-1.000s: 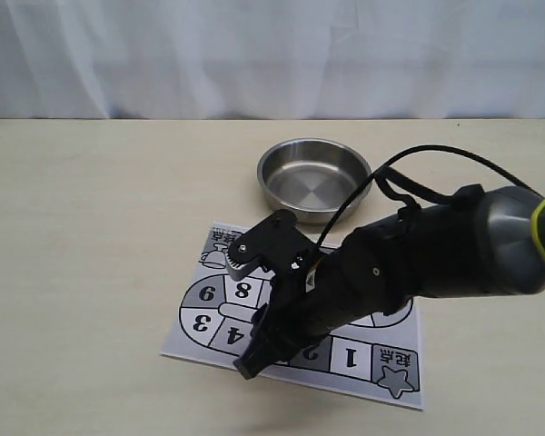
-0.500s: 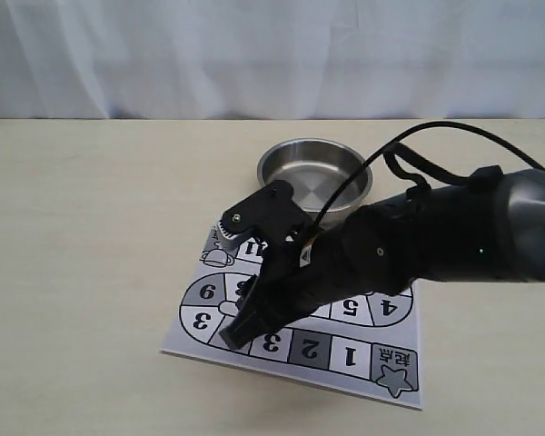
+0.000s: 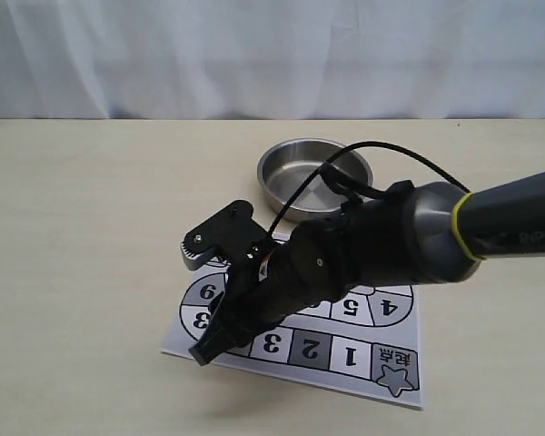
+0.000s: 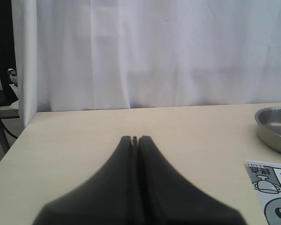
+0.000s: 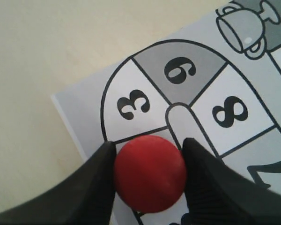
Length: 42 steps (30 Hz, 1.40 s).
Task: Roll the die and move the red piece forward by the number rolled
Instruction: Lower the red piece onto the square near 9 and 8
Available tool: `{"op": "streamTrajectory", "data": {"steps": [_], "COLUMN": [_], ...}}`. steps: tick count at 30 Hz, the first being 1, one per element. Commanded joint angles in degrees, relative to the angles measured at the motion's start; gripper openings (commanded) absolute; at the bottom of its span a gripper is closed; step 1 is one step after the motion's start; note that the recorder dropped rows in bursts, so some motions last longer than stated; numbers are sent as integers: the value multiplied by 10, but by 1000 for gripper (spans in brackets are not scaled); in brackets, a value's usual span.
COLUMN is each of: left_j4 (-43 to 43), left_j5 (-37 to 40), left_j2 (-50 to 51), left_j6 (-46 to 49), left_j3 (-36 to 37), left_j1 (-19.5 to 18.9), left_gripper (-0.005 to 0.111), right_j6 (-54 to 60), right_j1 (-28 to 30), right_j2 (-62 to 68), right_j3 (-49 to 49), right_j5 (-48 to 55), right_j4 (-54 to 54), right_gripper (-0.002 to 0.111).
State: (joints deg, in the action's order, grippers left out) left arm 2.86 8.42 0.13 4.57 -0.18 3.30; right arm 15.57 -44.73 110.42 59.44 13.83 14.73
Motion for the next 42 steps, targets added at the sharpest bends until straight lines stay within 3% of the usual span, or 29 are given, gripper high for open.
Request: {"op": "streamTrajectory", "data": {"steps": [1, 17, 31, 42], "left_j4": [3, 3, 3, 3], "left_j5": [-2, -2, -2, -2], "left_j2": [-1, -1, -1, -1], "left_j6": [-4, -4, -4, -4], "left_j3": [2, 2, 2, 2], "left_j1": [1, 1, 1, 1], "left_gripper": [0, 0, 0, 0], "right_j6": [8, 8, 16, 16], "right_j1": [-1, -5, -25, -26], "right_j2": [-9, -43, 48, 33], "right_j3": [-1, 47, 52, 72], "right_j5": [7, -1, -18, -15], "right_j4": [-8, 12, 8, 8], "right_gripper": [4, 4, 4, 4]}}
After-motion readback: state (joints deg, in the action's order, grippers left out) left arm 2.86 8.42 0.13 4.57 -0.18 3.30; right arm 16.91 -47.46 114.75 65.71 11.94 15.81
